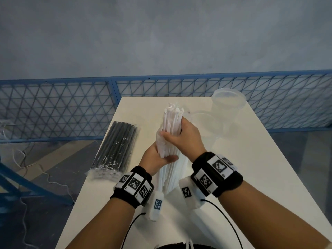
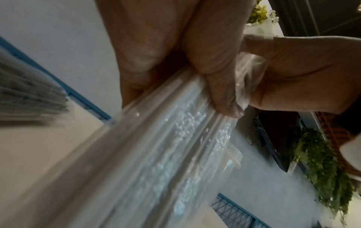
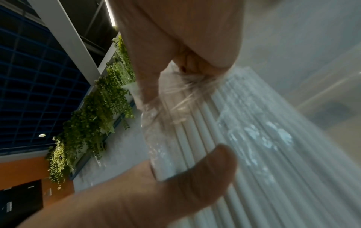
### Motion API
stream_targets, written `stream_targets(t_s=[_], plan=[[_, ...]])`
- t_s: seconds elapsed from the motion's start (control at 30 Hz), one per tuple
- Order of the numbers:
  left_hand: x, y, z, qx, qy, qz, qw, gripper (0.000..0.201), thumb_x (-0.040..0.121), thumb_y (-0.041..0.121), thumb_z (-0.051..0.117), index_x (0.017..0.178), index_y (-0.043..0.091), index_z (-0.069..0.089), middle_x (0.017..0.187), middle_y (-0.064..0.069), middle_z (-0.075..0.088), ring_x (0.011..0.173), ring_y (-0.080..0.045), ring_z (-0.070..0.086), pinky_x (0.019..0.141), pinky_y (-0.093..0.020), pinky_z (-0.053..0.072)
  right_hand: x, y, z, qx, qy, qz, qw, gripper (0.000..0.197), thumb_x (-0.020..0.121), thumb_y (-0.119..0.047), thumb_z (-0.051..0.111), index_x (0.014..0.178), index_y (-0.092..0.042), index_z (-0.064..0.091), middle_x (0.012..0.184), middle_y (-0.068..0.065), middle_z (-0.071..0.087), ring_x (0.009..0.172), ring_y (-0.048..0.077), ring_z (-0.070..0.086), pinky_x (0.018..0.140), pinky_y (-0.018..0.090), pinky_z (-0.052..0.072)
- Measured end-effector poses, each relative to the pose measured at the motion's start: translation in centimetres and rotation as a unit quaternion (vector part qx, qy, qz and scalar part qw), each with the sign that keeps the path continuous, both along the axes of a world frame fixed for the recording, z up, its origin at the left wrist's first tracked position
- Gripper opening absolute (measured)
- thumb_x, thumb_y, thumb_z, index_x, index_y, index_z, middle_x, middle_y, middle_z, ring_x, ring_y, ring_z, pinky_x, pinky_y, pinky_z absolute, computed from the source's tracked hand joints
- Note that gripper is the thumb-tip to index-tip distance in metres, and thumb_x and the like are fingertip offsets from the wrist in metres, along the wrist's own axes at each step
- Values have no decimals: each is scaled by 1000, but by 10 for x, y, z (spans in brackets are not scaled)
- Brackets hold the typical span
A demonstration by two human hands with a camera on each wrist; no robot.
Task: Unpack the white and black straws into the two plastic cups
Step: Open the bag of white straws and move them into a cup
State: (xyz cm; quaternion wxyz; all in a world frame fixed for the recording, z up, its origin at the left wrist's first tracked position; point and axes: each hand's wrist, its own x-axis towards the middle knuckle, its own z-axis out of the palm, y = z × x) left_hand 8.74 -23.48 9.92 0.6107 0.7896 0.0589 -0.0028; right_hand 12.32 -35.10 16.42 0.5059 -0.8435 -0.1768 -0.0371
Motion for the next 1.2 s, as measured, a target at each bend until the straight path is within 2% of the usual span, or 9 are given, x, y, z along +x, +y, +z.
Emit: stream_targets(t_s=[0.1,0.2,0.3,0.43,0.53,0.67,0.77,0.87,1.2], plan=[[4,-1,6,-13,-9,-3,1000,66,62,16,84,120,19,55,108,7,66,106,-12,61,92,-32,50,1,7,-1,42,14,23,999,43,80,-24,70,117,-9,55,106,3,65,95,14,58,82,24,45],[3,-1,7,-32,0,24,999,48,64,8,82,105,17,60,95,3,70,96,-16,65,82,-29,54,0,15,0,125,22,14,992,36,86,-18,63,118,-6,52,101,-1,60,96,12,56,81,20,43],[1,4,2,-34,8,24,999,51,65,20,83,110,12,59,101,-5,70,98,-20,65,87,-36,52,8,17,12,173,6,2,985,29,88,-19,61,111,-5,52,93,7,62,87,16,62,78,29,51],[0,5,-1,-21,7,28,999,39,76,23,74,110,12,59,102,-3,68,96,-19,64,85,-29,51,22,13,37,221,-13,15,975,17,89,-19,61,98,-8,51,71,-3,60,58,-5,58,62,15,48],[0,3,-1,-21,5,43,999,34,78,23,73,108,14,58,101,0,68,94,-15,64,84,-26,50,27,5,48,260,-12,12,965,21,85,-23,65,95,-6,57,70,-3,64,63,-1,61,64,18,49],[-1,2,-1,-32,0,51,998,31,80,19,70,109,18,58,106,-3,68,100,-20,64,90,-34,49,23,-3,31,261,62,43,963,36,74,-28,76,102,-14,58,91,7,69,87,20,67,78,30,56],[-2,0,2,-32,-10,33,999,30,83,14,67,109,24,57,107,0,67,101,-16,63,90,-31,47,17,-2,13,176,119,65,975,22,73,-21,78,89,-20,63,86,-2,68,84,12,66,78,25,54],[-1,-1,3,-21,-14,33,999,30,83,14,66,110,24,56,107,-1,67,100,-15,62,89,-28,47,17,3,9,187,109,26,976,9,78,-22,74,79,-17,66,84,7,71,84,21,69,83,37,56],[6,4,-1,-62,3,56,997,36,87,18,62,121,13,56,117,-3,64,109,-19,60,92,-28,45,36,-3,39,427,119,-60,895,22,88,-16,62,66,-12,60,64,2,62,71,18,60,72,30,50]])
